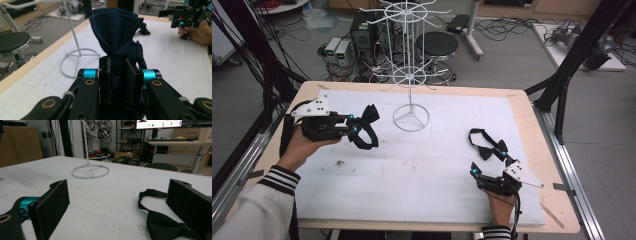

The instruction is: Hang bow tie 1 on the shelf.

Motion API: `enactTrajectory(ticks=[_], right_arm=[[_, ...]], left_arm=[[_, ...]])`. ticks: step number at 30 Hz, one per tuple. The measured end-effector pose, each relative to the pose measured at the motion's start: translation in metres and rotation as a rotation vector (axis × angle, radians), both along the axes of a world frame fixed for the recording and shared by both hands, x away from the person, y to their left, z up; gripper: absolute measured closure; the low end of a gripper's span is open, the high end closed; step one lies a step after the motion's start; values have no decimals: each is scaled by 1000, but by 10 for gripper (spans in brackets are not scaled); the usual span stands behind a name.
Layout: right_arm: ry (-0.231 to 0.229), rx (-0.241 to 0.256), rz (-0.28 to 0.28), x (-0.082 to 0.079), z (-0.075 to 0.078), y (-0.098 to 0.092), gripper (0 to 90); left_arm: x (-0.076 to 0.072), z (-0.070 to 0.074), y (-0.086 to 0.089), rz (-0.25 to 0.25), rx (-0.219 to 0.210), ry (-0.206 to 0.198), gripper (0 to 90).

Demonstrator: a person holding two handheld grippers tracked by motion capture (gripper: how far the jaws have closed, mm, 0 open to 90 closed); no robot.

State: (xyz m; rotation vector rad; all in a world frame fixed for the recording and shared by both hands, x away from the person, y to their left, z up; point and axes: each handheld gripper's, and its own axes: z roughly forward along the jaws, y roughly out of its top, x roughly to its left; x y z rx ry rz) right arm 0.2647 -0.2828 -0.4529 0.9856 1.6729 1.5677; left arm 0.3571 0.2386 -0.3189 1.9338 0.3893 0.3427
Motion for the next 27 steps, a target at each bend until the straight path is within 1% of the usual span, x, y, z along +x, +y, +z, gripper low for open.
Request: enactTrajectory(ticks=[4,7,11,14,17,18,20,23,26,27], right_arm=[[6,6,-1,0,0,0,43],[2,5,-1,0,0,0,43],[6,7,-1,0,0,0,43],[2,5,-2,0,0,0,43],[1,4,-3,0,0,0,43],[2,5,-2,0,0,0,42],[2,5,-1,0,0,0,43],[2,5,-2,0,0,0,43],[2,5,-1,0,0,0,43],[2,5,-1,0,0,0,43]], left_arm=[[5,3,-1,18,-24,-16,755],[8,6,-2,30,-40,-20,755],[13,13,-4,42,-74,-33,755],[18,18,-6,56,-79,-47,755],[23,22,-7,74,-99,-59,755],[24,23,-7,78,-103,-56,755],[27,24,-8,84,-101,-62,755],[32,27,-9,89,-116,-60,755],[36,29,-11,94,-113,-67,755],[37,30,-12,97,-118,-67,755]])
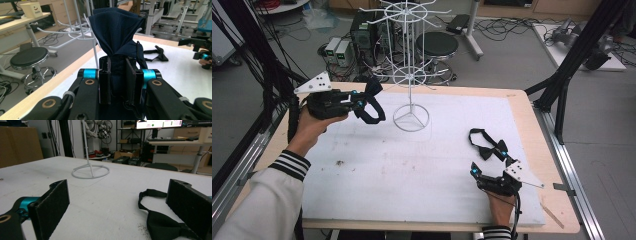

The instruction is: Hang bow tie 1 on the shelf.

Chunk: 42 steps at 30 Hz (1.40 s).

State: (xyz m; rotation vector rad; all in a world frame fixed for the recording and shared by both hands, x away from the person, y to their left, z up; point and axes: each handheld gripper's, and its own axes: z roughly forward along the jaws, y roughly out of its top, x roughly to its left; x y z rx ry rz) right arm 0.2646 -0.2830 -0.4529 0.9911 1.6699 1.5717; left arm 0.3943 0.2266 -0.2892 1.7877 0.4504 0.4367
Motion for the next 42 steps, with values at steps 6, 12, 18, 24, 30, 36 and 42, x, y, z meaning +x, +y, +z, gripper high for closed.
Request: enactTrajectory(ticks=[6,12,18,24,30,36,42], right_arm=[[0,0,0,0,0,0,43],[0,0,0,0,0,0,42],[-1,0,0,0,0,0,42],[3,1,1,0,0,0,43],[-1,0,1,0,0,0,43],[0,1,2,0,0,0,43],[1,4,4,0,0,0,43]], left_arm=[[9,0,-4,23,-6,-1,755],[18,2,-8,38,-24,-4,755],[25,3,-11,58,-23,-8,755],[32,-2,-15,76,-27,6,755],[35,0,-18,81,-29,2,755],[39,7,-23,85,-13,-3,755],[43,10,-31,86,12,5,754]])
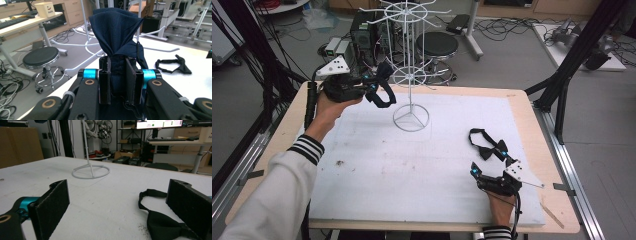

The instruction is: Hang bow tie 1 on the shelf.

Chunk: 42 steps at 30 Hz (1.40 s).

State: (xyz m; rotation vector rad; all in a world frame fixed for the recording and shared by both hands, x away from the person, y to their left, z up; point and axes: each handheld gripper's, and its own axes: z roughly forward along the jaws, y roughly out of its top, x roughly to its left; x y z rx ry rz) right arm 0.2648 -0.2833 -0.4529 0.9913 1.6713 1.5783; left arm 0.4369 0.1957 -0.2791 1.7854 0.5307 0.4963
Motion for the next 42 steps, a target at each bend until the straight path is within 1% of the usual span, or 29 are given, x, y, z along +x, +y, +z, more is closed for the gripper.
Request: enactTrajectory(ticks=[3,6,8,9,14,20,24,27,31,35,38,42], right_arm=[[0,0,-1,0,0,0,43],[0,0,-1,0,0,0,42],[0,0,-1,0,0,0,42],[0,1,-1,0,0,0,42],[-2,0,-1,0,0,0,42],[0,3,0,0,0,-1,42],[1,6,0,0,0,-1,42],[1,6,0,0,0,-1,42],[1,5,0,0,0,-1,42],[-3,1,0,0,0,-1,42],[-7,-1,1,0,0,0,42],[-3,1,-1,0,0,0,42]], left_arm=[[2,2,-3,2,8,3,754],[3,4,-6,3,24,7,754],[4,5,-9,7,22,10,754],[5,6,-10,6,28,12,754],[8,8,-16,10,51,31,754],[11,8,-19,18,72,48,753],[13,8,-21,10,85,56,753],[12,8,-21,4,84,59,753],[10,10,-19,3,90,53,753],[7,13,-15,8,83,45,752],[8,13,-12,19,86,50,752],[10,11,-9,31,70,61,752]])
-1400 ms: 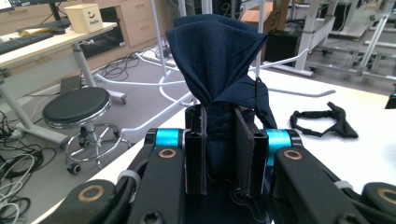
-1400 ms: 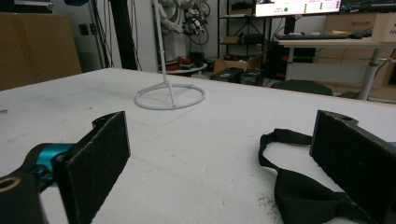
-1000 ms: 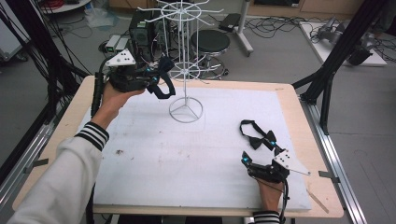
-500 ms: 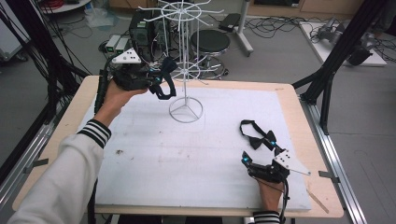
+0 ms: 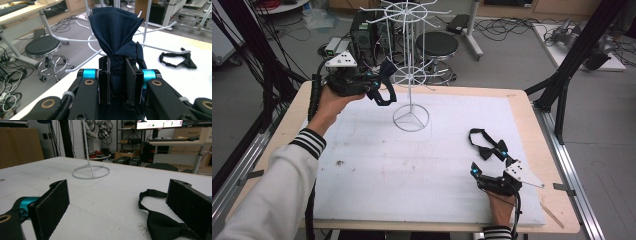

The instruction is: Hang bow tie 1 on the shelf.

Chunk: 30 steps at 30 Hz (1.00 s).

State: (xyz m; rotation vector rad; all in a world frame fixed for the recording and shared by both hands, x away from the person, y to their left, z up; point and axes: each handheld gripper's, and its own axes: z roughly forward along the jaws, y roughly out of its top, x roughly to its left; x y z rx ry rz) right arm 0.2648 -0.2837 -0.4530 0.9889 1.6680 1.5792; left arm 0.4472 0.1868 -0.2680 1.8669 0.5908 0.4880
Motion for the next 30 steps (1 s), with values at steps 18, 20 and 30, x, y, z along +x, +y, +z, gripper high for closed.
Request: enactTrajectory(ticks=[18,20,30], right_arm=[[3,6,2,0,0,0,42],[3,6,1,0,0,0,42],[2,2,1,0,0,0,42]], left_arm=[[5,-3,-8,0,29,4,753],[4,-2,-8,0,28,3,752],[0,-1,-3,1,13,-1,752]])
